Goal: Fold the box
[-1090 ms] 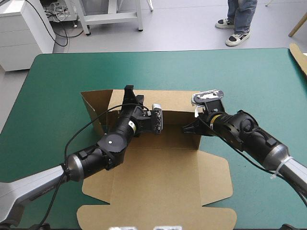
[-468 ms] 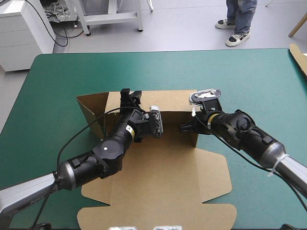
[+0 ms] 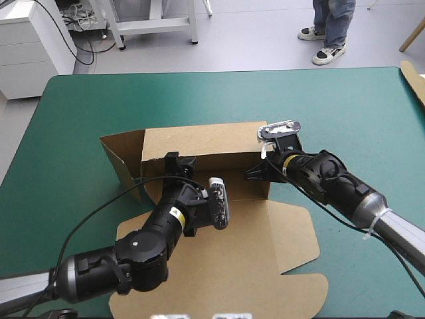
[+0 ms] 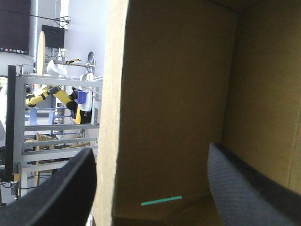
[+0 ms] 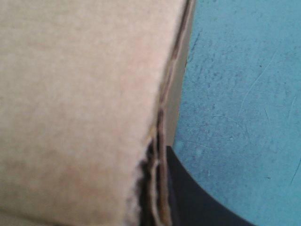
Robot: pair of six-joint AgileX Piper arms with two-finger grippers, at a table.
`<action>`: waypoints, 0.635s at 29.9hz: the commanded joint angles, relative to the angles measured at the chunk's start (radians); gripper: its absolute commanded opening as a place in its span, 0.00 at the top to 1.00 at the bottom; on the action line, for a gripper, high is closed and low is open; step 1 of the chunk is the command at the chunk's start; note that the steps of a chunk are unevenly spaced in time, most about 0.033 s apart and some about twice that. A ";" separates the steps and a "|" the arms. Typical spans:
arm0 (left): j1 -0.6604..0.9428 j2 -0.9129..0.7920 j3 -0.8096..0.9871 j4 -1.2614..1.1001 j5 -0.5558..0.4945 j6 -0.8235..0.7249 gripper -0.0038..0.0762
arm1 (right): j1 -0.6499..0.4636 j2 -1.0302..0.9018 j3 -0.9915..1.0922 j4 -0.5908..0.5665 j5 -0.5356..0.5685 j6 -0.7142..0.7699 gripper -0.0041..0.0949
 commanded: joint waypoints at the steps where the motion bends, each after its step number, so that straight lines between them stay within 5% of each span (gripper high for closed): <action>1: -0.079 -0.070 -0.025 0.010 0.060 0.002 0.35 | 0.005 -0.007 -0.023 -0.002 -0.051 0.003 0.98; 10: -0.266 -0.177 -0.055 0.000 0.095 0.023 0.36 | 0.005 -0.010 -0.025 0.001 0.020 0.003 0.98; 19: -0.267 -0.173 -0.242 0.002 0.099 0.056 0.43 | 0.005 -0.025 -0.157 0.001 0.272 -0.028 0.98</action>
